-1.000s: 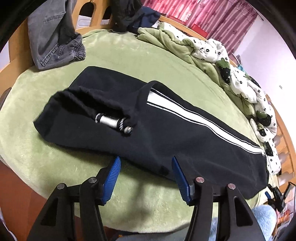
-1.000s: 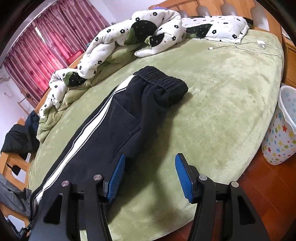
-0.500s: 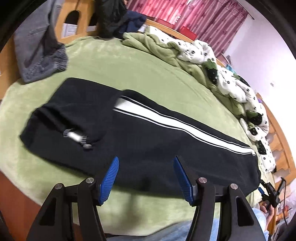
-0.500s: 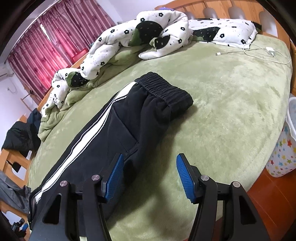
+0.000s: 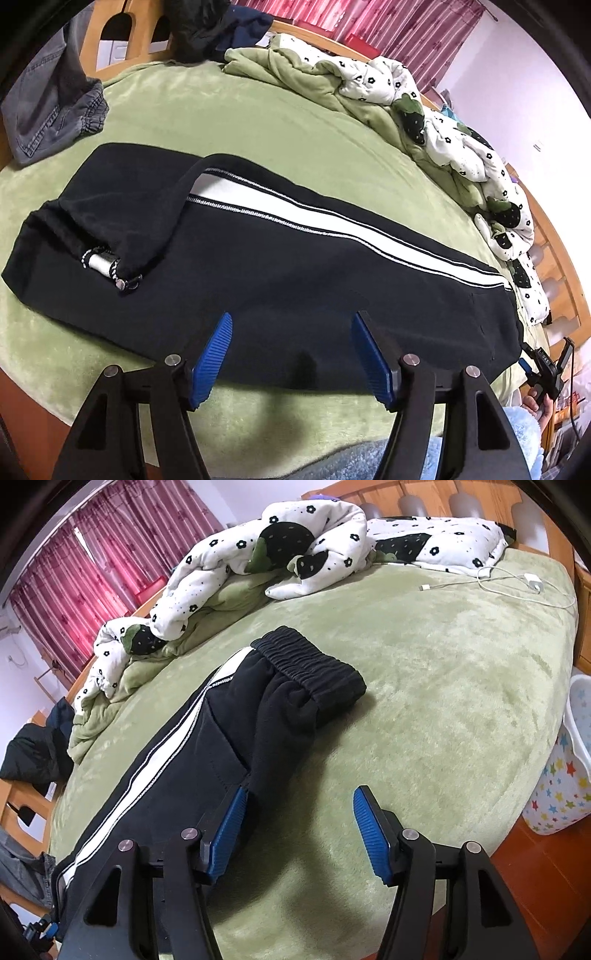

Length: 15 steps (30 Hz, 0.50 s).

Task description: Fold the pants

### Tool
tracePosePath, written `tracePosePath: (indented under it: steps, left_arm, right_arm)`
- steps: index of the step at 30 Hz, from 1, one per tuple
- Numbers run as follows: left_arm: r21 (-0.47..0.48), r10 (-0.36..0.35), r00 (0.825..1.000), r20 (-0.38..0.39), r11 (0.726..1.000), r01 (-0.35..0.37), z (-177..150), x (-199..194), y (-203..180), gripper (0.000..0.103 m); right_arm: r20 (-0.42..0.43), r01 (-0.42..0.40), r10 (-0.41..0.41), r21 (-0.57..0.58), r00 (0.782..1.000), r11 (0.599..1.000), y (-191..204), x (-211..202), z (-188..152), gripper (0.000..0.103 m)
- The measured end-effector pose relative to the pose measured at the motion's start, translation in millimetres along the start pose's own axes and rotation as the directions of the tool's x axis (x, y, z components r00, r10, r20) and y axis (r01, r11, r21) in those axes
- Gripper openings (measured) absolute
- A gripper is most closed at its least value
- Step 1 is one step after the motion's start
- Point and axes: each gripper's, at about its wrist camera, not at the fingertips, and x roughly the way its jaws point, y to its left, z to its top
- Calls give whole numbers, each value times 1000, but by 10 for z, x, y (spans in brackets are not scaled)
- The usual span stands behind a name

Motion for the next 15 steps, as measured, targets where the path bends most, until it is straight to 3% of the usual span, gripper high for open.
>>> tracePosePath:
  steps: [8, 11, 15]
  left_arm:
    - [-13, -14, 1000, 3, 1000, 14, 16, 52, 68, 65]
    - [-13, -18, 1000, -9, 1000, 18, 24, 94, 95, 65]
    - [-12, -28, 1000, -8, 1000, 28, 26, 113, 129, 66]
  right_arm:
    - [-33, -21, 22, 34, 999, 999, 48, 173, 87, 60]
    - [-52, -24, 27, 52, 998, 998, 65, 271, 84, 67]
    - [-84, -27, 34, 87, 996, 996, 89, 357, 53, 67]
